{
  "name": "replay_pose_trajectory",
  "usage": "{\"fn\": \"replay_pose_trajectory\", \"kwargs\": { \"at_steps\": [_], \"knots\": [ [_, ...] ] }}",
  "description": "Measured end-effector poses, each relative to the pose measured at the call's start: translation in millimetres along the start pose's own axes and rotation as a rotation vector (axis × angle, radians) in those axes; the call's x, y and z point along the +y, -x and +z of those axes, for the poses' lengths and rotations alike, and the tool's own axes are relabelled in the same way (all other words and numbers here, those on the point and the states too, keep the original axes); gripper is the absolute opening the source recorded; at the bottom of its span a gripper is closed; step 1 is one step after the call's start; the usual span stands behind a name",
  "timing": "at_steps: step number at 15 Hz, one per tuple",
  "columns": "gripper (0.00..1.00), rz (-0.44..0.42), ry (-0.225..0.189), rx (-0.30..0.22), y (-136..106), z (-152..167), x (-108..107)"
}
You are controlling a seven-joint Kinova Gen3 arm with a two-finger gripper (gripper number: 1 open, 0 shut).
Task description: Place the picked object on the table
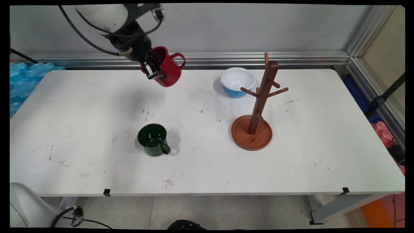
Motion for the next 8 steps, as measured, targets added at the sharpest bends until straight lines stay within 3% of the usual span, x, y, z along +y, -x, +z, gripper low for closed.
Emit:
{"fn": "replay_pose_trajectory", "kwargs": {
  "at_steps": [8],
  "knots": [
    [0.0,0.05,-0.039,-0.149,2.7,59.0,8.5]
  ]
}}
